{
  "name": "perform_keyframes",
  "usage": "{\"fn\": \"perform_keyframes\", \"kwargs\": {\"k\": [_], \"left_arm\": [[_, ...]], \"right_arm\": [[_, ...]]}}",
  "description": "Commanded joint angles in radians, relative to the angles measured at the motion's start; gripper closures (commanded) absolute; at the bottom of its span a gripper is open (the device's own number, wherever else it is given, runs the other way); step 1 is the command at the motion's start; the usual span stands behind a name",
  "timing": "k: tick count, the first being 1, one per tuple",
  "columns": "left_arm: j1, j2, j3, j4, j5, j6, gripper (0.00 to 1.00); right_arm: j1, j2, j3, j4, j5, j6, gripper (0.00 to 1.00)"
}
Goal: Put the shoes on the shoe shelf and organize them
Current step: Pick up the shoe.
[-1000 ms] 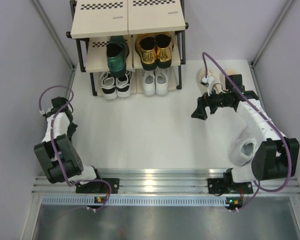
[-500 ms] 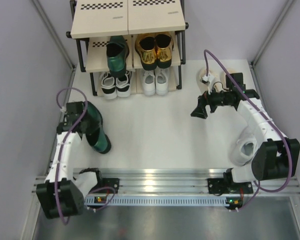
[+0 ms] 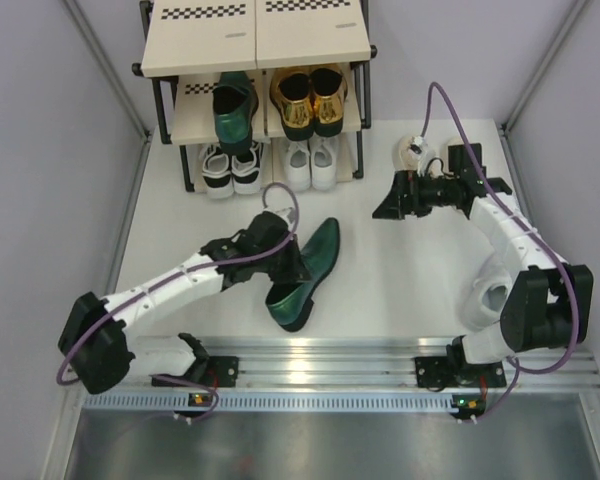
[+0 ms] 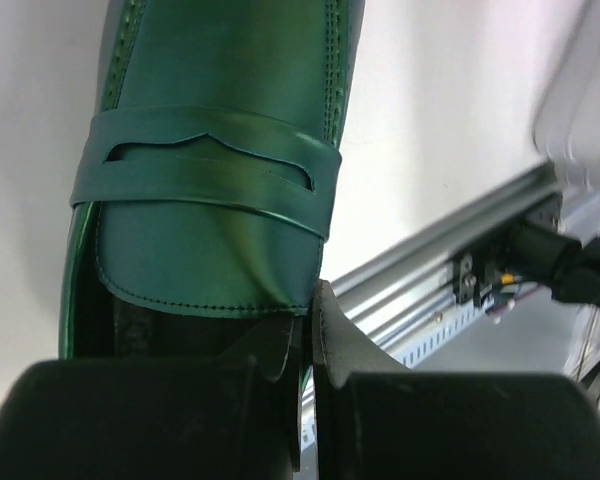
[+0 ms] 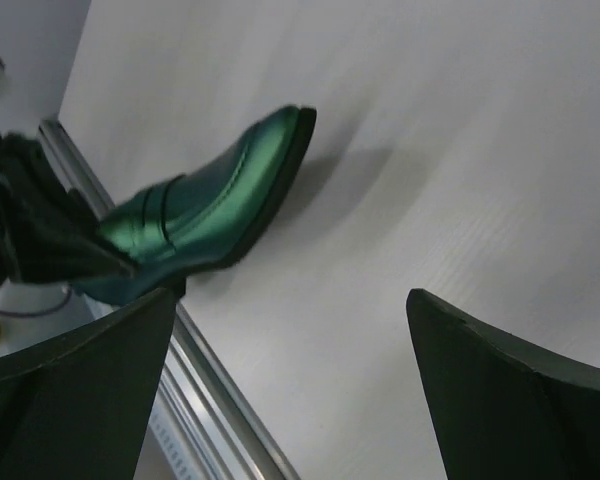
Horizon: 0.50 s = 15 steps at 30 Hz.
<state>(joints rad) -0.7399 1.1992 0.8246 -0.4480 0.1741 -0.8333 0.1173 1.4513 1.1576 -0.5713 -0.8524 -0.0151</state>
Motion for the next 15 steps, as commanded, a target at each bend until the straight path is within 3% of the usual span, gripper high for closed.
{"fn": "perform_keyframes", "kwargs": {"k": [1,10,15], "left_arm": [[-0.091,0.103,0.149,0.224,0.021,0.094,1.00],[-0.147,0.290,0.390,0.269,0.030,0.143,1.00],[-0.153,0.300,0.413,0.317,0.085,0.129,1.00]], "right_arm": [[0.015,-0.008,-0.031,0.148,0.139,0.378,0.01],[0.100,-0.054,-0.104,0.094,0.294,0.556,0.01],[0.122,-0.066,-0.134,0.154,0.334,0.630,0.01]]}}
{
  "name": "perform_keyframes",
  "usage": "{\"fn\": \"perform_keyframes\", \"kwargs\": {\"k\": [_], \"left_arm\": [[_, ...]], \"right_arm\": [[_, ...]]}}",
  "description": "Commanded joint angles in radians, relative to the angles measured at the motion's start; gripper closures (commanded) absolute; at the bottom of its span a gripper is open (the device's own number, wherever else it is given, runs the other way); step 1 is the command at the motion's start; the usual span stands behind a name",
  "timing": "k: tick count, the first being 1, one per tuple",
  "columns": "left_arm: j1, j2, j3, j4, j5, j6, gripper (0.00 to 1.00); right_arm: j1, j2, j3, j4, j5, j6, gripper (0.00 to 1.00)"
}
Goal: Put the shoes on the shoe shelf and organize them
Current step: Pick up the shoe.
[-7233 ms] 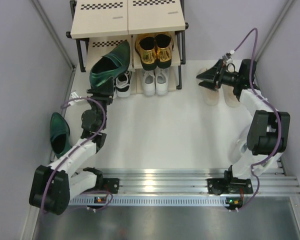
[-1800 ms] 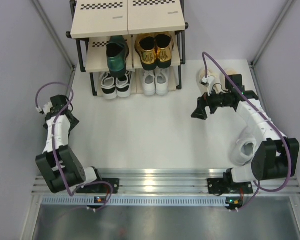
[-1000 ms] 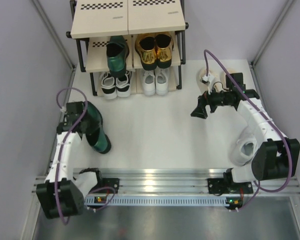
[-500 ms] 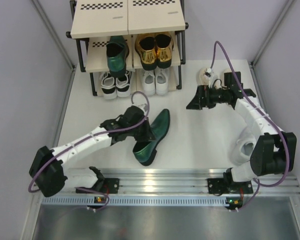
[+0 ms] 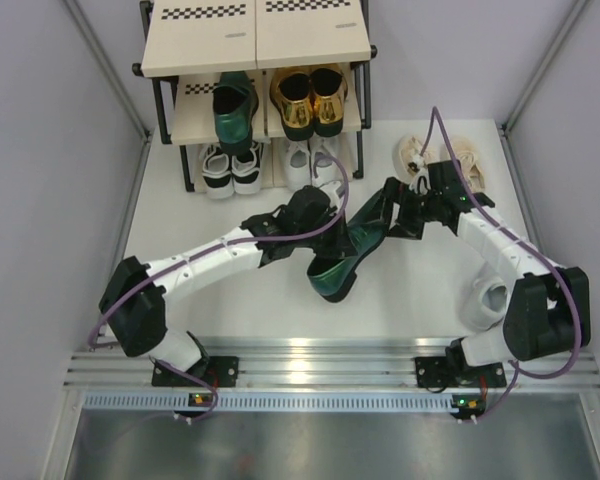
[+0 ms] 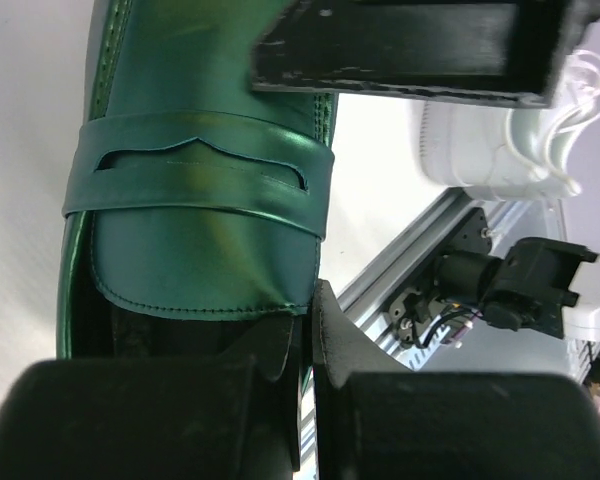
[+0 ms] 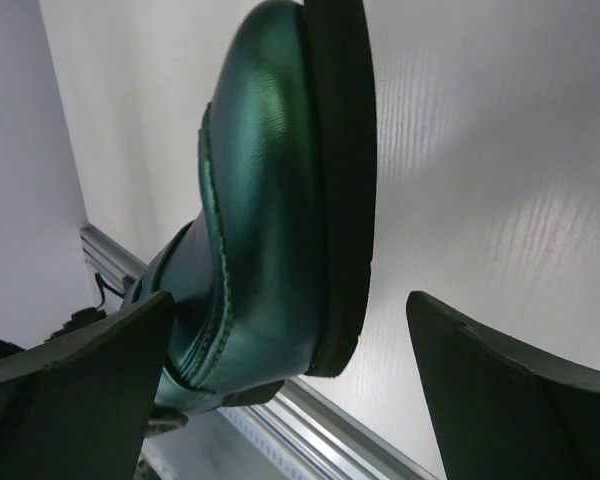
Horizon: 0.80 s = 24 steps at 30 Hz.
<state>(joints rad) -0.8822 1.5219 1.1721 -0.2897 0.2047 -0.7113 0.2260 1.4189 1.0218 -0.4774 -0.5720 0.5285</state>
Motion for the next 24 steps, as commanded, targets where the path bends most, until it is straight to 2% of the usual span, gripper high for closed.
{"fn": "perform_keyframes", "kwargs": {"k": [1,3,5,6,8,9,11,12,13,15,16,19,22,23,24], "left_arm": [[-0.011,-0.026,0.052,0.175,0.064,-0.010,1.00],[-0.012,-0.026,0.040,0.224,0.093,-0.023,1.00],[-0.014,-0.026,0.028,0.234,0.093,-0.037,1.00],[-0.014,-0.031,0.023,0.236,0.085,-0.040,1.00],[-0.014,-0.037,0.012,0.241,0.068,-0.053,1.00],[-0.014,-0.048,-0.006,0.260,0.056,-0.060,1.00],[-0.012,-0.083,-0.041,0.322,0.035,-0.094,1.00],[-0.011,-0.098,-0.076,0.381,0.026,-0.112,0.96],[-0.009,-0.126,-0.098,0.408,0.015,-0.152,0.72],[0.003,-0.163,-0.127,0.446,0.007,-0.189,0.46],[0.008,-0.207,-0.152,0.463,0.002,-0.207,0.30],[0.041,-0.326,-0.216,0.481,-0.013,-0.220,0.12],[0.101,-0.473,-0.343,0.527,-0.011,-0.255,0.05],[0.121,-0.509,-0.377,0.582,0.001,-0.269,0.05],[0.164,-0.569,-0.411,0.605,0.033,-0.286,0.05]], "right_arm": [[0.013,-0.025,0.006,0.066,0.046,0.096,0.01],[0.013,-0.005,0.012,0.112,0.025,0.134,0.01],[0.009,0.005,0.009,0.176,-0.014,0.192,0.11],[0.006,0.005,0.004,0.239,-0.050,0.214,0.24],[0.004,0.011,0.001,0.289,-0.077,0.255,0.40],[0.004,0.015,0.004,0.299,-0.097,0.263,0.59],[0.003,0.029,0.008,0.313,-0.127,0.266,0.81],[-0.005,0.034,0.001,0.316,-0.150,0.268,0.96],[-0.011,0.031,-0.005,0.335,-0.160,0.272,1.00],[-0.043,0.020,-0.022,0.377,-0.213,0.284,1.00],[-0.057,0.017,-0.022,0.397,-0.235,0.292,1.00],[-0.138,0.031,0.006,0.468,-0.392,0.292,1.00],[-0.217,0.041,-0.015,0.662,-0.515,0.387,1.00],[-0.261,0.041,-0.029,0.731,-0.546,0.478,1.00],[-0.295,0.041,-0.048,0.864,-0.557,0.520,1.00]]}}
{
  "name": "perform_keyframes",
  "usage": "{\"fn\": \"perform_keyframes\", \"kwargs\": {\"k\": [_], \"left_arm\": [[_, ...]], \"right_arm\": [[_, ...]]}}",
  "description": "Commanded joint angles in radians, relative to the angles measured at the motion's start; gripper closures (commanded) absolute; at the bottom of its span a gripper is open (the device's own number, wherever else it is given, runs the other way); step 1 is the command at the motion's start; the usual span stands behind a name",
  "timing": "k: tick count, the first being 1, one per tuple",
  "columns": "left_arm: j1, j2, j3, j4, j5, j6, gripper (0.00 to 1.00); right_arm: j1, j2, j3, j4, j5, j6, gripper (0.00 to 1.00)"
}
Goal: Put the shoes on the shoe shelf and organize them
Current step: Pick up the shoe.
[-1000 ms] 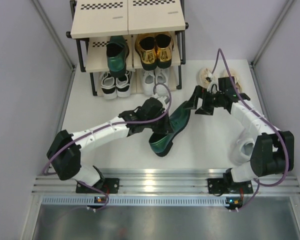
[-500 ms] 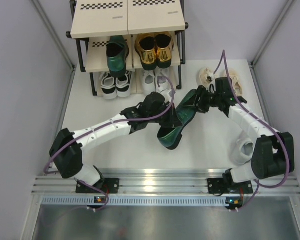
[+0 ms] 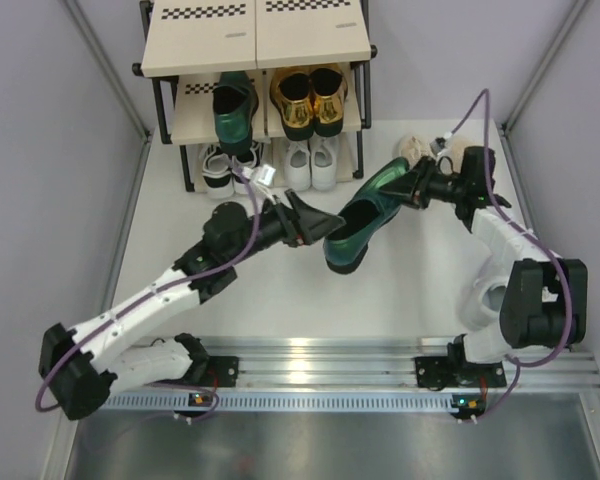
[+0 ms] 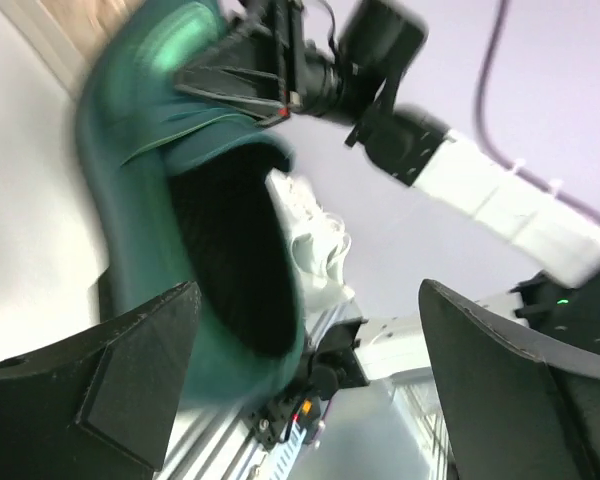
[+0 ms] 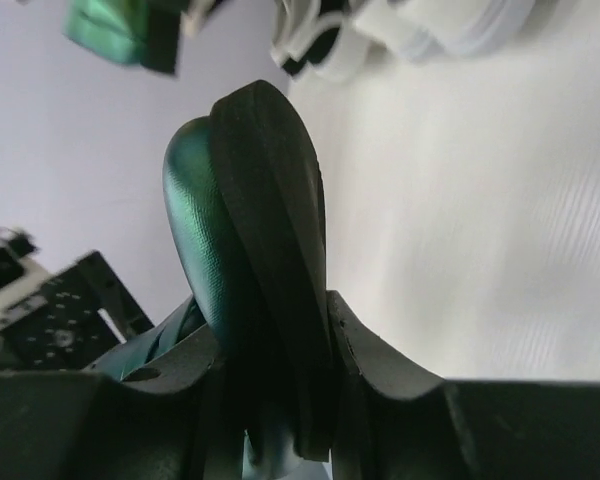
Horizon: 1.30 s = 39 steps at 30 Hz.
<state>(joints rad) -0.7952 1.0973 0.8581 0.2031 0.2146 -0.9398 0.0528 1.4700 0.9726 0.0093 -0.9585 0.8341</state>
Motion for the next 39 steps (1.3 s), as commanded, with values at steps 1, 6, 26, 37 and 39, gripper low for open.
{"fn": "perform_keyframes", "kwargs": {"k": [1,6,26,37,39], "left_arm": [[0.096,-0.171,-0.132,0.134,0.038,-0.091,0.05],[0.157,-0.266,-0.310,0.278,0.094,-0.160,0.05],[0.122,0.205,-0.128,0.814,0.370,-0.375,0.04],[0.077,0.231,-0.120,0.831,0.349,-0.407,0.03],[0.077,0.199,-0.143,0.823,0.309,-0.399,0.02]], "right_arm": [[-0.136,-0.008,-0.002,0.426,-0.181,0.252,1.00],[-0.185,0.024,-0.048,0.851,-0.207,0.589,1.00],[-0.131,0.012,-0.100,1.040,-0.192,0.766,1.00],[-0.125,0.062,-0.089,1.161,-0.111,0.815,1.00],[-0.143,0.075,-0.072,1.184,-0.105,0.827,1.00]]}}
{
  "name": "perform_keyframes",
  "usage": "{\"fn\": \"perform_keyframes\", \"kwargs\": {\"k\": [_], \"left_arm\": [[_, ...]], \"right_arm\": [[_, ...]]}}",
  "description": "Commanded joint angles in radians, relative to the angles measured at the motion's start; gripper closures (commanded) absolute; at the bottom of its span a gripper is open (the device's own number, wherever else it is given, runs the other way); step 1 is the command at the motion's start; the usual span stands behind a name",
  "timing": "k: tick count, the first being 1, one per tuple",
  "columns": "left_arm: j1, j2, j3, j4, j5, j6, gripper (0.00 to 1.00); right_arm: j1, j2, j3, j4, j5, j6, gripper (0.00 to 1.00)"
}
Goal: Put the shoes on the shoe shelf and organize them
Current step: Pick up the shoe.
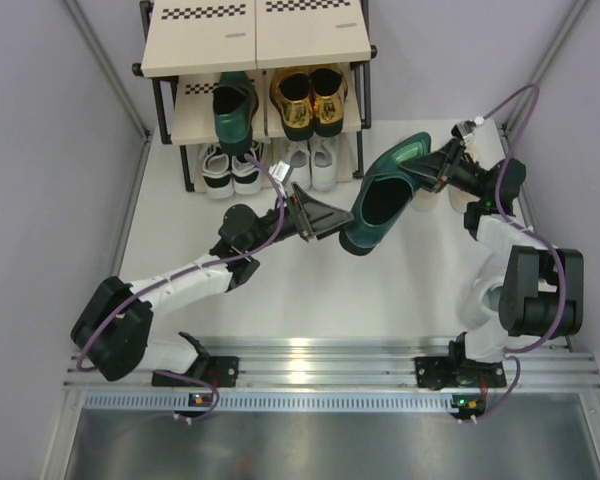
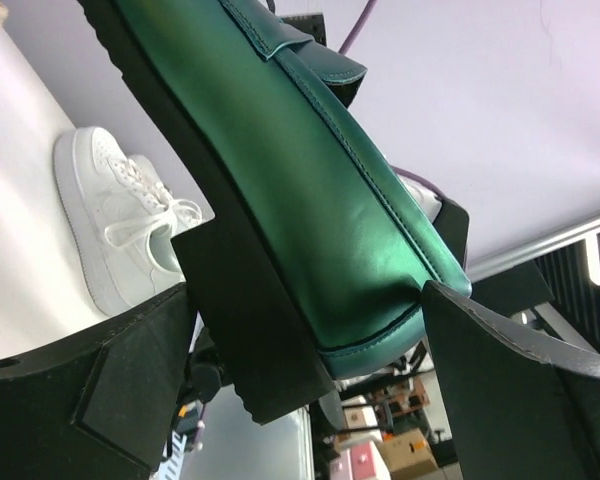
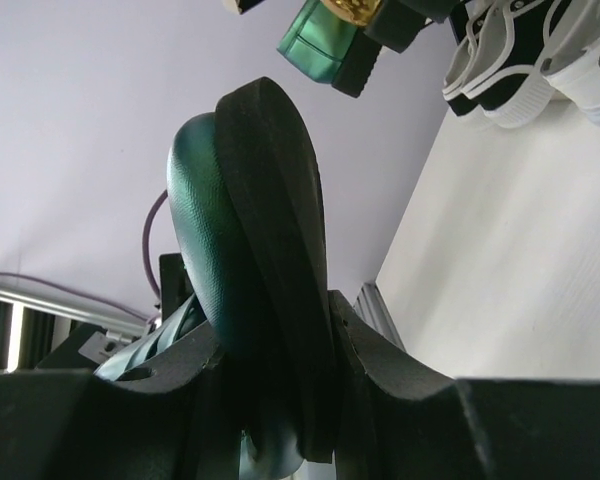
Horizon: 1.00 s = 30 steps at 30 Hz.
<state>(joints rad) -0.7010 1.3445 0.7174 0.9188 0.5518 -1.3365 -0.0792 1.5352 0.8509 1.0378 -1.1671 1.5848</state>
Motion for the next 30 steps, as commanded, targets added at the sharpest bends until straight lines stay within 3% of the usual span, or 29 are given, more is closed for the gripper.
{"fn": "perform_keyframes", "kwargs": {"k": [1,15,23,30], "left_arm": [[-0.018,-0.059,-0.018,0.089,-0.067,0.000,0.02],[-0.120,0.005,0.047,-0.008,-0.262,0.017,0.02],[-0.221,0.039,0.053,-0.057,-0.473,0.028,0.02],[-0.252,0.041,0.024,-0.150,-0.661,-0.003,0.12]], "right_arm": [[-0.017,0.017,0.054,0.159,0.109,0.079,1.00],[-0.005,0.013,0.043,0.163,0.205,0.029,1.00],[-0.004,-0.015,0.036,-0.036,0.274,-0.133,1.00],[0.012,-0.067,0.020,-0.189,0.310,-0.298,1.00]]}}
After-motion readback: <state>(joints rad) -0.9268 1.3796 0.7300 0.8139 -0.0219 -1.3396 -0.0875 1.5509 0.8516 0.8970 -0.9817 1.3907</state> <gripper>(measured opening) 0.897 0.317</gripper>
